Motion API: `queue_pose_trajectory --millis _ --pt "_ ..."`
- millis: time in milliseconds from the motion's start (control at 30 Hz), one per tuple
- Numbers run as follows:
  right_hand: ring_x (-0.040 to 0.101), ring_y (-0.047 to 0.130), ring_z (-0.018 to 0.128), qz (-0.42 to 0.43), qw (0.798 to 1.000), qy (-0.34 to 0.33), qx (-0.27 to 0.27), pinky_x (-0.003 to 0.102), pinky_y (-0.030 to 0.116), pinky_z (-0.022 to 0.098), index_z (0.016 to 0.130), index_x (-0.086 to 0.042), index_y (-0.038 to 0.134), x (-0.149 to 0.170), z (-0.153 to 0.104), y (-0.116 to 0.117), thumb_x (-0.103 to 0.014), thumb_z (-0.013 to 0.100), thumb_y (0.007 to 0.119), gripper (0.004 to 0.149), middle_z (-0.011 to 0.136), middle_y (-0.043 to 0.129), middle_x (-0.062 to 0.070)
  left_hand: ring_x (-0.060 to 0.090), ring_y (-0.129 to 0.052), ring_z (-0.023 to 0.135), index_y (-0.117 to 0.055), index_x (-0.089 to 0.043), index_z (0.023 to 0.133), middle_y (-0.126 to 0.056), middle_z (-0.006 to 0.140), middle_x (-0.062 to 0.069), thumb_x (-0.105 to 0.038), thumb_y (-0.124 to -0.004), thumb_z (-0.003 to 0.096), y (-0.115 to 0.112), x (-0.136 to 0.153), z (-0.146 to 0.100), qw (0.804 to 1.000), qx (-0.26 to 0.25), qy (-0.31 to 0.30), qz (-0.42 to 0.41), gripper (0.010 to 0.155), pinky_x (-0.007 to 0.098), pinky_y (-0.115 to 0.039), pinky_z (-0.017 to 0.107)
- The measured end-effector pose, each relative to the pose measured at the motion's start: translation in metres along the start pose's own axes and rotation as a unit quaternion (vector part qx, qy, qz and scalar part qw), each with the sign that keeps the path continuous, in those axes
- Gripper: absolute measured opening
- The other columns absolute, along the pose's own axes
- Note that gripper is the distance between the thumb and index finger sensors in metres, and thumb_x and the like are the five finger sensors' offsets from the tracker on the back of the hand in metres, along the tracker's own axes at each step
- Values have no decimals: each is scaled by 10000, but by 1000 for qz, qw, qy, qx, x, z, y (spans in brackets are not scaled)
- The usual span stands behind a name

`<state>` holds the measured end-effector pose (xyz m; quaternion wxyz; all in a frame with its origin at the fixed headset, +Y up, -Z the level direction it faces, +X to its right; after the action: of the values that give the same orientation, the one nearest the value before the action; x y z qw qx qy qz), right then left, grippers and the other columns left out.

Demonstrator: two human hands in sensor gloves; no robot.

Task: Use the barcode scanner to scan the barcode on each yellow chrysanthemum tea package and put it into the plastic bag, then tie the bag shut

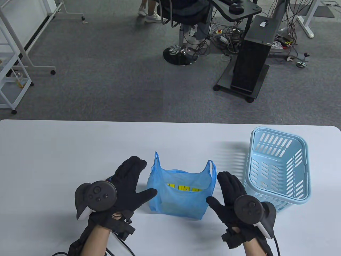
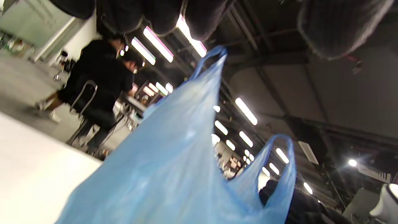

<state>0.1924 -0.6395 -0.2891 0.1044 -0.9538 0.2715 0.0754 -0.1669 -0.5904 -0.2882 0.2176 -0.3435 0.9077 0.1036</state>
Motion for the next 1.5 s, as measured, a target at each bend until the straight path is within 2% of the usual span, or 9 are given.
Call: queue_pose_trajectory --millis 233,467,667,800,933,1033,1200,1333,1500 --pt "348 589 1022 14 1000 -16 22 542 526 744 1067 -195 539 -21 38 -21 -601 372 696 821 1087 588 102 561 -565 1051 -635 -120 1126 -549 1163 262 -708 -763 474 -13 3 50 993 19 93 67 888 722 -508 673" --pt "288 739 950 -9 999 -31 27 515 596 723 891 -280 781 -40 62 -41 -429 389 769 524 928 834 10 433 -806 948 -890 -200 882 -829 1014 133 -325 -822 513 -4 6 71 997 -33 67 4 395 650 -609 657" --pt "273 688 983 13 997 -78 -21 515 550 748 742 -354 864 -62 75 -43 -228 389 786 383 961 790 -3 435 -747 1008 -900 -325 872 -798 1055 125 -266 -827 515 -21 -20 85 984 132 -71 -96 369 682 -574 671" --pt "275 612 1022 -12 995 -96 -33 514 501 765 704 -381 862 -78 81 -32 -217 384 767 372 1033 695 19 429 -745 1021 -937 -396 748 -794 1069 123 -187 -804 505 -48 -53 92 968 210 -122 -60 347 685 -581 673" --pt "292 571 1038 17 995 -99 -26 528 469 768 720 -381 864 -87 83 -26 -235 385 781 375 1067 641 46 505 -580 1079 -923 -422 766 -531 1178 220 -211 -802 513 -94 -73 98 939 324 -120 -6 351 704 -525 689" --pt "295 577 1035 22 994 -104 -25 531 472 766 730 -378 863 -90 81 -23 -250 386 789 375 1066 646 46 514 -558 1072 -912 -436 771 -476 1179 229 -229 -797 509 -115 -77 105 942 308 -128 -17 353 696 -539 679" --pt "302 587 1027 17 992 -125 13 534 484 758 869 -334 802 -85 68 -32 -260 401 766 475 1060 652 60 359 -860 934 -914 -342 817 -956 899 48 -200 -814 498 -110 -63 107 960 255 -97 -69 363 646 -633 649" --pt "263 604 1033 -142 967 -188 97 519 500 762 925 -368 707 -102 37 -28 -267 376 799 565 1061 651 18 342 -915 884 -881 -272 898 -1004 846 54 -273 -842 496 -96 -34 110 970 223 -36 -91 403 632 -662 633" --pt "307 457 1069 -168 965 -199 35 553 424 771 1009 -337 590 -109 35 7 -295 348 858 715 1104 555 53 347 -938 853 -872 -201 923 -1020 829 75 -345 -857 490 -95 -19 110 964 222 -18 -145 457 623 -681 615"
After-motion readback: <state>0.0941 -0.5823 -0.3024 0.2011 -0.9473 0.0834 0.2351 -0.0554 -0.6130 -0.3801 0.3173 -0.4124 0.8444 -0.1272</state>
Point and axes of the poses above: the tracker on the back of each hand, its own x axis roughly to the little-finger side, its own z axis roughly from the wrist to the fingertips, y = z × x, the point moved 3 cm from there along z, roughly from the wrist to the fingertips
